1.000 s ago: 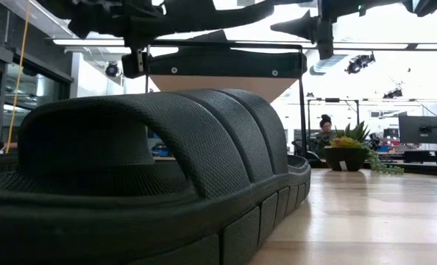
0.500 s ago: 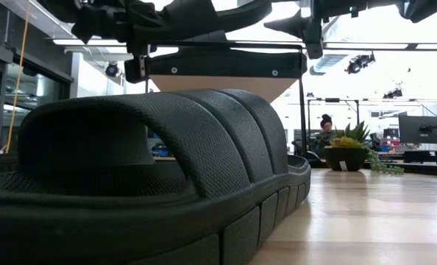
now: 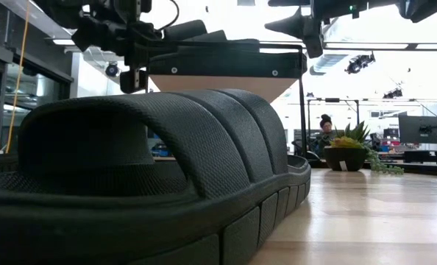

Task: Pick and place slides into the shelf
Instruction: Put the top left slipper on the shelf

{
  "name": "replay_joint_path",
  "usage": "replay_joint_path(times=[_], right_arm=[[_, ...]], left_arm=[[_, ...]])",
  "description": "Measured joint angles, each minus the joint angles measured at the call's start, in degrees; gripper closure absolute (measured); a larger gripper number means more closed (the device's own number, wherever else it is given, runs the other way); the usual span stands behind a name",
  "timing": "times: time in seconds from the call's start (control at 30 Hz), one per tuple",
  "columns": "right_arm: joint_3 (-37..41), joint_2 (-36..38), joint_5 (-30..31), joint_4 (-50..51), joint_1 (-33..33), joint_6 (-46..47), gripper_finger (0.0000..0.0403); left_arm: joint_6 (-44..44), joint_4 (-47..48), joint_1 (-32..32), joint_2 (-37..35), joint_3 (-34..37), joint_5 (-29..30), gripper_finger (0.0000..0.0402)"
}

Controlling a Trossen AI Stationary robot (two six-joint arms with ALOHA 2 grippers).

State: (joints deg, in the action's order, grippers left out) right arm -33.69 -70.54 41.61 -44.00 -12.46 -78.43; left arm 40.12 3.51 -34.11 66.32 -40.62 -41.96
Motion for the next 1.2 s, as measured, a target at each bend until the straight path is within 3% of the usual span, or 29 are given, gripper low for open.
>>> replay_joint_path(times=[0.33,0.67,0.97,1.2], right_arm=[[0.0,0.02,-0.48,0.06,0.01,1.34,0.0171],[0.0,0.04,-2.27,0.09,0.03,2.53,0.0171],[0.02,0.09,-2.23,3.54,0.04,4.96,0.0171],[0.02,0.11,-2.28,4.01,0.06,6.49,0.0171]], left_arm=[[-0.92,0.89,-5.52,0.8,0.02,-3.8,0.0357],[-3.63,-2.66,-6.76,11.22,-0.8,-13.45,0.0357],[-5.32,-0.58,-6.78,15.71,-6.28,-17.67,0.0357],[-6.2,4.25,-6.76,16.09,-8.46,-16.34,0.0357]])
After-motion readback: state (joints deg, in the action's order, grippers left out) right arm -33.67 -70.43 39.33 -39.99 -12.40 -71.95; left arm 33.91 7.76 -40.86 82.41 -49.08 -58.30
